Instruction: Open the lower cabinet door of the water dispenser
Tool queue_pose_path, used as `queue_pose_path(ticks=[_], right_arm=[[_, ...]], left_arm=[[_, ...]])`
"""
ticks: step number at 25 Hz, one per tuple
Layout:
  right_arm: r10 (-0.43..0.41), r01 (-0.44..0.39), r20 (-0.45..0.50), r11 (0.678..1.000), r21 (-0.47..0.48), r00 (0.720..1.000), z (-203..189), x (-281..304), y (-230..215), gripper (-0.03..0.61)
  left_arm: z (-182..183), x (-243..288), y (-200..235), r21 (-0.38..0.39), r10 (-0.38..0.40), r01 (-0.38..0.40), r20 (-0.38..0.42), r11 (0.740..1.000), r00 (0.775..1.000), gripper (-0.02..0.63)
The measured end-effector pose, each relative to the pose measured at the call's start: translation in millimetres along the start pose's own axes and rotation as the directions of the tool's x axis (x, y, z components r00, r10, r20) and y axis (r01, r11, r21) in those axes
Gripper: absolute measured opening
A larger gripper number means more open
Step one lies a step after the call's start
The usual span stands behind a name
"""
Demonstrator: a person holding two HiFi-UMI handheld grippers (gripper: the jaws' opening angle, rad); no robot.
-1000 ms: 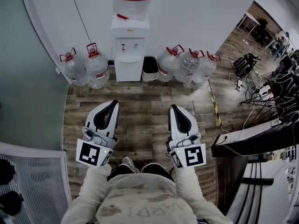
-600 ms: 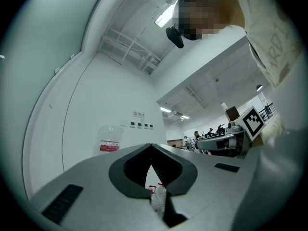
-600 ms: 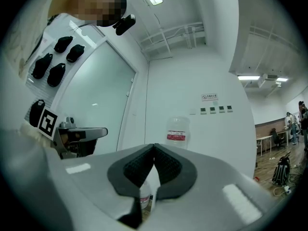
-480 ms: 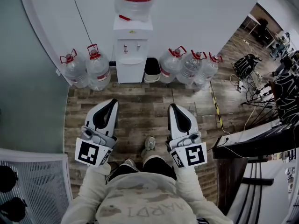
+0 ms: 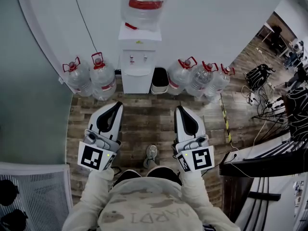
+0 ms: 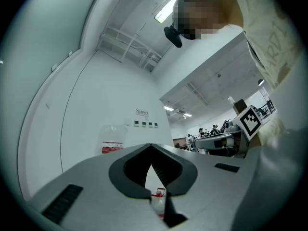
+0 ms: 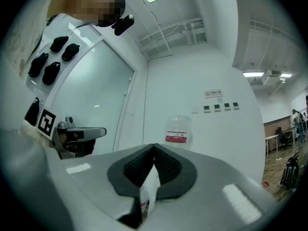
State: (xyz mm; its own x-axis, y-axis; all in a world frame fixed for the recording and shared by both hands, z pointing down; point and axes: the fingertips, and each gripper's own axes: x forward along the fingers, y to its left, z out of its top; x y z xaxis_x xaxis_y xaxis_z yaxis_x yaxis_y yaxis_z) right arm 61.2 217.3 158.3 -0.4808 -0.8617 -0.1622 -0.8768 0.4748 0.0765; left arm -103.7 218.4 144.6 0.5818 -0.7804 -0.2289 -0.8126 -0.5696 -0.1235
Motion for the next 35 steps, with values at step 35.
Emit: queue_pose_path(ticks=[35], right_arm=[[0.161, -0.161, -0.013, 0.987, 0.018, 0.987, -53, 154, -176, 0.011]], left_arm=[[-64, 217, 43, 0.021, 0.129, -0.128, -0.052, 0.992, 0.99, -0.002]])
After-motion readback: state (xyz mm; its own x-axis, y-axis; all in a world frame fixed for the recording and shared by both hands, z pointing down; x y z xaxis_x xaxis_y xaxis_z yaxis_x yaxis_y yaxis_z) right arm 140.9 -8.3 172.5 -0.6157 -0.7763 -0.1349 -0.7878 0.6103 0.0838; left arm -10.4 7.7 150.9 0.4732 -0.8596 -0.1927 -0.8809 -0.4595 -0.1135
